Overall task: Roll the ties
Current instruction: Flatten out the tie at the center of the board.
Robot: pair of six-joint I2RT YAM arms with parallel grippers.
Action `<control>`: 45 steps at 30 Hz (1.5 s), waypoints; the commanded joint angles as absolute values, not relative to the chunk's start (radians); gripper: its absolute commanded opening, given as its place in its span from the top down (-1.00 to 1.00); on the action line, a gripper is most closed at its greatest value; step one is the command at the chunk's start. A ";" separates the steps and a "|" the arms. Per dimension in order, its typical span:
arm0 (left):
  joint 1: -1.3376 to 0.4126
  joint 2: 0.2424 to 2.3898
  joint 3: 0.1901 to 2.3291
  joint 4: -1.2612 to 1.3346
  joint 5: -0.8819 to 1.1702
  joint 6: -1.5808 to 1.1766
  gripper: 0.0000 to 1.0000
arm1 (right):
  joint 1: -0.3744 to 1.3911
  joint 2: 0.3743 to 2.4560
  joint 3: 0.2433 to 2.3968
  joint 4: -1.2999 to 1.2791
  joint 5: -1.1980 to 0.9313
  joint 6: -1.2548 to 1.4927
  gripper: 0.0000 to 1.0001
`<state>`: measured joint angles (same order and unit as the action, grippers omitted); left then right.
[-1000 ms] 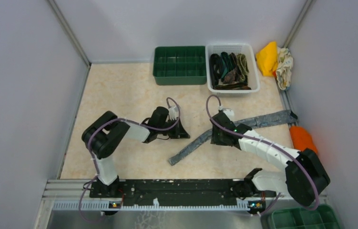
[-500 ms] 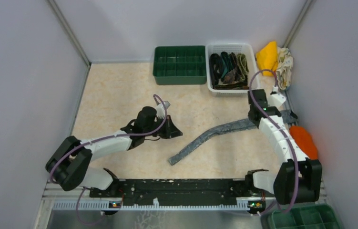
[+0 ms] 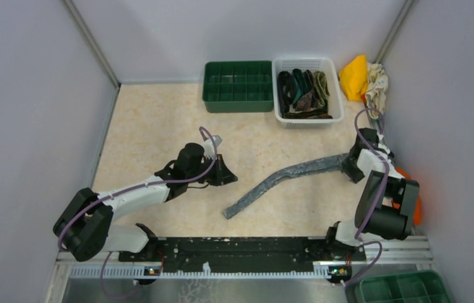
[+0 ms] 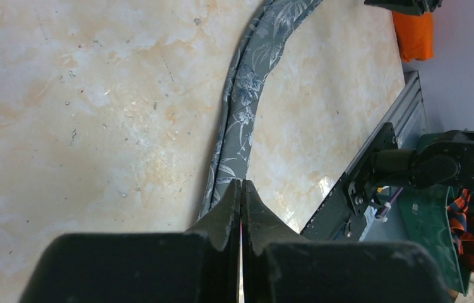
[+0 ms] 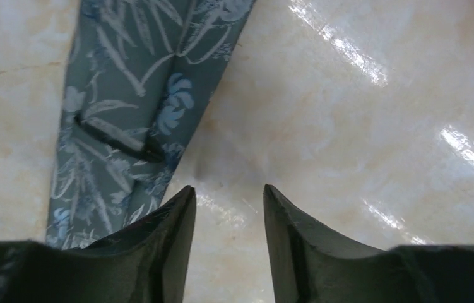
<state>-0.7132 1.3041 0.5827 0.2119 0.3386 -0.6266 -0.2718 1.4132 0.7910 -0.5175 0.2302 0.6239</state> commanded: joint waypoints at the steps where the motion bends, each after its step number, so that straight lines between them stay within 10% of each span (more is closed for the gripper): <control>1: -0.718 1.284 0.578 0.196 0.303 -0.599 1.00 | -0.323 1.472 0.770 -0.418 0.131 0.587 0.04; 31: -0.693 1.479 0.730 0.108 0.168 -0.543 1.00 | -0.347 2.125 1.441 -0.345 -0.108 0.651 0.03; 45: -0.599 1.244 0.733 0.011 -0.007 -0.605 1.00 | -0.060 1.372 1.086 -0.374 0.313 0.512 -0.15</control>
<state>-0.6640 1.3579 0.7082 0.0219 0.0513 -0.5697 -0.1753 1.6600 1.1439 -0.3614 0.1429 0.5846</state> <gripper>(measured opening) 0.005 0.551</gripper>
